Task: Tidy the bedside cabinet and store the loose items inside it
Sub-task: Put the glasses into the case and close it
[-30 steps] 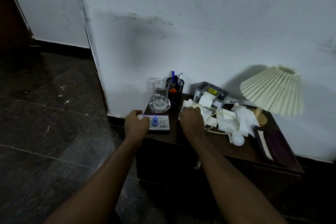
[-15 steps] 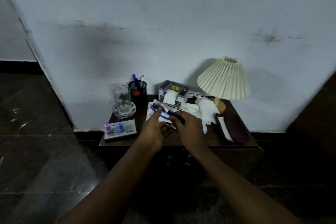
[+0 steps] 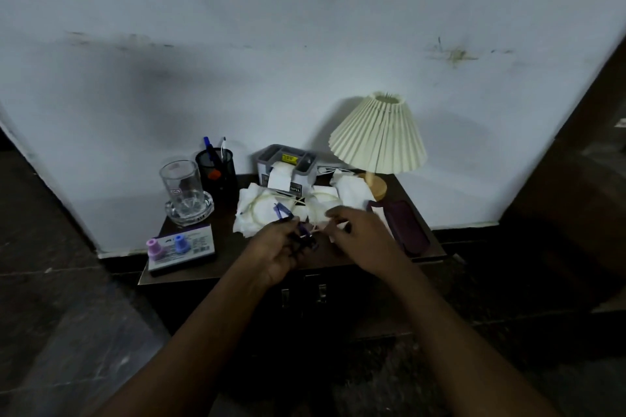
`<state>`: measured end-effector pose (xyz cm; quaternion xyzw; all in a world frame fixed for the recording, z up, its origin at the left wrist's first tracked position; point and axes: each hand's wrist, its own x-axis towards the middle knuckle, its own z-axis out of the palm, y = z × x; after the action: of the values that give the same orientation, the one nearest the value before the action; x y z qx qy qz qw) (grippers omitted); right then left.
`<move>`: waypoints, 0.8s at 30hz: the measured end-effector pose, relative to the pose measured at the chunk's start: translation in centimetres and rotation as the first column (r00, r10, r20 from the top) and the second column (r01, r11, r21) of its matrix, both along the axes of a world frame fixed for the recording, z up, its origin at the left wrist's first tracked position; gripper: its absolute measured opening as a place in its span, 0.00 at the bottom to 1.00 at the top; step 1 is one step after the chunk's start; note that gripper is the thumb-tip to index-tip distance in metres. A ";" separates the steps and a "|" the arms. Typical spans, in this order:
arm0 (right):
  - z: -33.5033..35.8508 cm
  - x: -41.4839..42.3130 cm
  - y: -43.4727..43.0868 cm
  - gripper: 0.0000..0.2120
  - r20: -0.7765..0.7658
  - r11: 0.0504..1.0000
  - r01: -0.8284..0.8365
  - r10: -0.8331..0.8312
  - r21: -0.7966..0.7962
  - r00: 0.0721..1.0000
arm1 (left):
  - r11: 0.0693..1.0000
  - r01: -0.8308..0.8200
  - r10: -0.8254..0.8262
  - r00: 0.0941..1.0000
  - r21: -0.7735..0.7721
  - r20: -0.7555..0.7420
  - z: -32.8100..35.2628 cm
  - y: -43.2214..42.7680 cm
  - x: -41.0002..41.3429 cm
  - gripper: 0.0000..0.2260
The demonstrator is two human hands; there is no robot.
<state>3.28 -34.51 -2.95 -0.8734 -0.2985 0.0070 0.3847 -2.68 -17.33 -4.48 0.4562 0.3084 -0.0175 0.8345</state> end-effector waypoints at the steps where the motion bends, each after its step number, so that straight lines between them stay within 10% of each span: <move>1: 0.2 1.2 -0.7 0.08 0.088 0.991 0.121 -0.116 -0.054 0.989 | 1.000 0.010 -0.010 1.000 -0.011 -0.012 -0.1 -0.3 0.2 0.11; 8: -2.7 7.7 -7.8 0.21 0.135 0.708 0.559 -0.562 -0.431 0.816 | 0.988 0.149 -0.149 0.989 -0.035 -0.004 -0.3 -3.4 0.5 0.05; 13: -4.4 9.6 -9.9 0.16 -0.116 0.795 0.491 -0.559 -0.356 0.821 | 0.968 0.244 -0.247 0.968 0.062 0.036 0.1 -7.7 1.7 0.06; 24: -3.8 10.2 -12.6 0.05 -0.012 0.797 0.571 -0.584 -0.197 0.812 | 0.922 0.193 -0.211 0.977 0.334 0.018 0.5 -15.2 10.9 0.07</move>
<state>13.44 -47.13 -6.79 -0.9536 -0.0019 -0.0514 0.2965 8.25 -32.51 -4.01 0.6195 0.2356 -0.0391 0.7478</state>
